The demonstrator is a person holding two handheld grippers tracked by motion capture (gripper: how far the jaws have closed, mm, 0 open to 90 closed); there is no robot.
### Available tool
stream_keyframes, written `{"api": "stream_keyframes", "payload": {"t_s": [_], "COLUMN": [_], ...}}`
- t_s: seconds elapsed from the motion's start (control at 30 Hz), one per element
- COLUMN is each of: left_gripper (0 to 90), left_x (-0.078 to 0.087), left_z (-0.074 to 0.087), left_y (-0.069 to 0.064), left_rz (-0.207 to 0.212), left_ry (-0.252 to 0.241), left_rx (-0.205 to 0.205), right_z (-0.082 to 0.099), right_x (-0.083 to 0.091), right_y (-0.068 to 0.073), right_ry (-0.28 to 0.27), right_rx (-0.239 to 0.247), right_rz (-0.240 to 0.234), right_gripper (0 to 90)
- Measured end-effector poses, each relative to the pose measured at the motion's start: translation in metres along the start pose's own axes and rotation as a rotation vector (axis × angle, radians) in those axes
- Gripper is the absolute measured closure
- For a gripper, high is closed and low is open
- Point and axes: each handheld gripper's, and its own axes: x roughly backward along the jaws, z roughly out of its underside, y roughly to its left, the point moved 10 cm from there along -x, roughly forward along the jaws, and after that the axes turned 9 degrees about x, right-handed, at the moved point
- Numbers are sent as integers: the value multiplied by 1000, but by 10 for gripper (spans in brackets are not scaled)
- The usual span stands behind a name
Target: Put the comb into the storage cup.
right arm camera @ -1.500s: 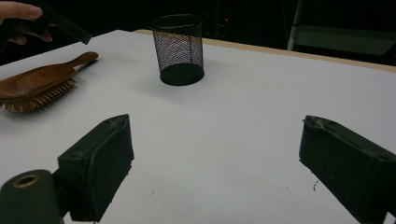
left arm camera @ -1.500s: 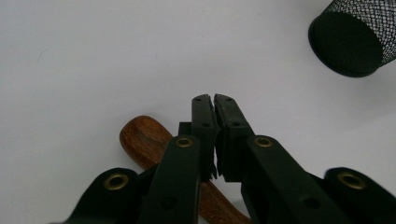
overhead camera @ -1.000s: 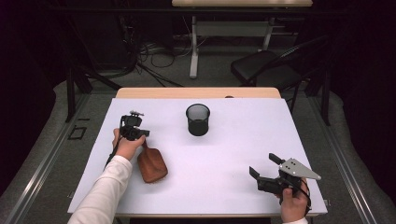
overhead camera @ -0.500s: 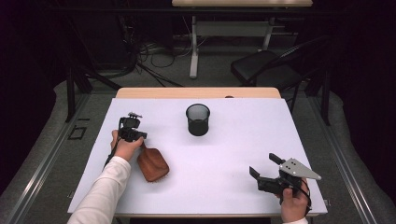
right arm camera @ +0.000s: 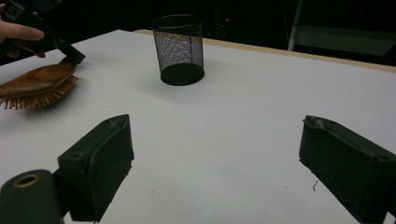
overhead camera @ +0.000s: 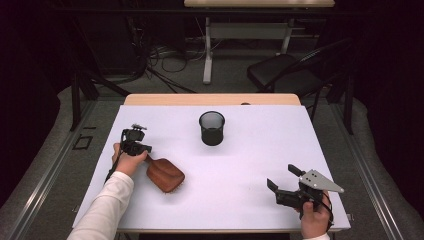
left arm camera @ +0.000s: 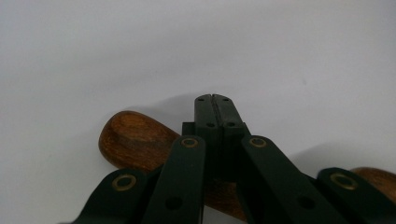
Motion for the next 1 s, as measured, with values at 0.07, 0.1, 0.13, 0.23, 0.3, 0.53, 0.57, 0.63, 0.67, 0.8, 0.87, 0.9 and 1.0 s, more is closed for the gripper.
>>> {"api": "stream_keyframes", "payload": {"t_s": [0.07,0.1,0.13,0.23,0.3,0.53,0.57,0.63,0.67,0.8,0.87,0.9,1.0], "left_gripper": [900,900,900,900,900,900,900,900,900,900,900,900,900], "left_x": [2,3,4,6,9,16,18,19,20,24,26,27,29], "left_z": [5,7,13,19,24,40,42,47,49,57,61,63,69], "left_y": [3,5,8,11,14,18,17,16,14,10,8,7,4], "left_rz": [6,7,8,7,6,23,27,33,35,53,56,62,74], "left_ry": [3,6,9,12,9,3,3,3,1,1,-1,1,0], "left_rx": [0,0,-2,-7,-12,-12,-16,-26,-31,-50,-58,-60,-66], "right_z": [0,0,0,1,0,0,0,1,1,1,1,1,1], "right_x": [0,0,0,0,-1,-2,-2,-2,-2,-2,-2,-2,-2], "right_y": [0,0,0,0,1,2,2,2,2,2,2,2,2], "right_ry": [2,2,2,5,0,4,3,9,9,7,9,9,9], "right_rx": [-2,-1,-3,-4,-5,0,-1,-4,-3,-2,0,0,-1], "right_rz": [1,1,1,1,1,0,1,1,2,2,2,2,3], "right_gripper": [97,98,99,100,101,117,121,126,128,129,131,131,133]}}
